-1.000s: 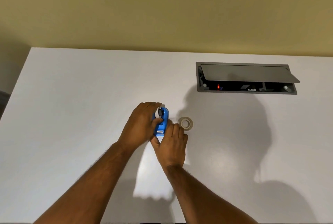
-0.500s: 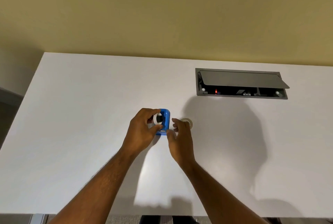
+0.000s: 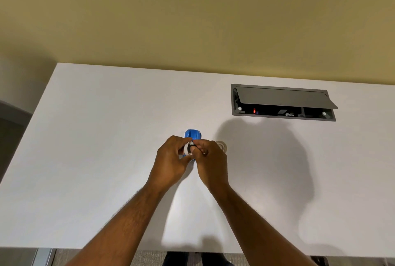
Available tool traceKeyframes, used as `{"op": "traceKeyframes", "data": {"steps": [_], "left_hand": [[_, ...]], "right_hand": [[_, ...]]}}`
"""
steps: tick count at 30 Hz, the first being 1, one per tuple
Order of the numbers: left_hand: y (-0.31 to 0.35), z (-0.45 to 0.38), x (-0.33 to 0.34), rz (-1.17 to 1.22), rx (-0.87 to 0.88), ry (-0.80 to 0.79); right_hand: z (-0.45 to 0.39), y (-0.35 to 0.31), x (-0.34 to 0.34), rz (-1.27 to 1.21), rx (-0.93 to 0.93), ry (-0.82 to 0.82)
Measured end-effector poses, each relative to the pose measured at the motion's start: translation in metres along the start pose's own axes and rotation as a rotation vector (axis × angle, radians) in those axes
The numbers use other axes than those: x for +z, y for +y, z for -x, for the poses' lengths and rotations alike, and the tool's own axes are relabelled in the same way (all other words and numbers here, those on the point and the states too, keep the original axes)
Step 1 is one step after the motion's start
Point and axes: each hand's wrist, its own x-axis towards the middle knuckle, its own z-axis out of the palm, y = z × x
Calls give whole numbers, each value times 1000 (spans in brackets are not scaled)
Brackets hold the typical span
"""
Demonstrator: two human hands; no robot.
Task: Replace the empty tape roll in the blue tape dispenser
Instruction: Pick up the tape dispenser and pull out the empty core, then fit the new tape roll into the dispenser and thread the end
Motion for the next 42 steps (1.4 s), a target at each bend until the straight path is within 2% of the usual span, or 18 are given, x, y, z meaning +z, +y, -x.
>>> {"op": "traceKeyframes", "data": {"steps": [3,12,23,32,42], "left_hand": [[-3,4,1,36,-15,18],[-19,11,-3,125,-192,59],[-52,-6,-19,-23,-267,124],[-81,-29,-22,-200,-289,70],[-97,-38,-18,-254,-309,87]], "right_hand": [[4,1,2,39,-12,16],[8,7,0,-153,106,26],[24,22,-9,-177,168,-15],[33,32,-14,-134,169,-25],[36,38,-22,-100,183,-23]]}}
